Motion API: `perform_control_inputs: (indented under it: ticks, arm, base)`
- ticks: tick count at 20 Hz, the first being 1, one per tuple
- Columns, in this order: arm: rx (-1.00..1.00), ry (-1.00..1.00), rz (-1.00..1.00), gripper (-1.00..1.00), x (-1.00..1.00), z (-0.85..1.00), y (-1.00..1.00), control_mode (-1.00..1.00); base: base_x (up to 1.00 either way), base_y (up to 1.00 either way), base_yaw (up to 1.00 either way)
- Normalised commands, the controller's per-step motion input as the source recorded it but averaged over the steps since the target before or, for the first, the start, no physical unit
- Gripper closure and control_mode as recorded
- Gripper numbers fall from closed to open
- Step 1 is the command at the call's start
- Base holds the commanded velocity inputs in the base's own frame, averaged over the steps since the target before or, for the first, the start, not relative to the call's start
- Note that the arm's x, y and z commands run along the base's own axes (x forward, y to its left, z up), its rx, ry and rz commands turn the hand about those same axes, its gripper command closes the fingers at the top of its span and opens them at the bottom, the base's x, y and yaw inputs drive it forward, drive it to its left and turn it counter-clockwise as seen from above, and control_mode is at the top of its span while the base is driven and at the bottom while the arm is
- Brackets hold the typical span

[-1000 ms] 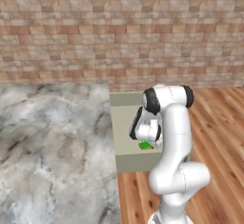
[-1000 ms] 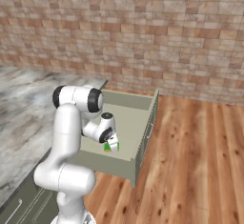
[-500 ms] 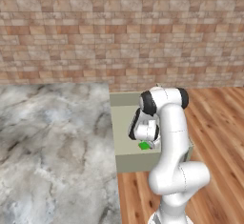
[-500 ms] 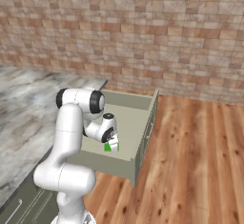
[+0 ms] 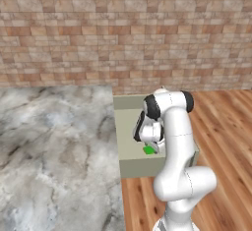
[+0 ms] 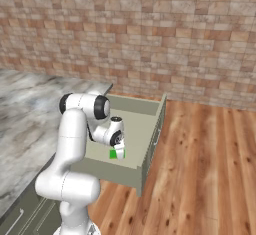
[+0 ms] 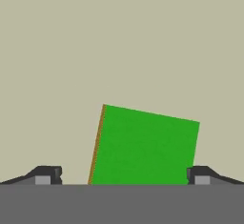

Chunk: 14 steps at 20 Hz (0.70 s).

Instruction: Restock the sink supplies by placing the sponge and soap dispenser on the counter and next to the sink. Make sure the soap dispenser is upright.

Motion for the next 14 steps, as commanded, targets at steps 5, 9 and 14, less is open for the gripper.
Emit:
perform_control_inputs:
  ticks: [5, 9, 14]
  arm:
    - [0.03, -0.01, -0.01, -1.0, -0.35, -0.02, -0.1, -1.0]
    - [0.02, 0.0, -0.01, -1.0, -0.17, 0.0, -0.04, -1.0]
    - [0.0, 0.0, -0.03, -1.0, -0.05, -0.2, 0.0, -1.0]
  base:
    - [0.0, 0.0, 0.0]
    - [0.0, 0.0, 0.0]
    - [0.0, 0.0, 0.0]
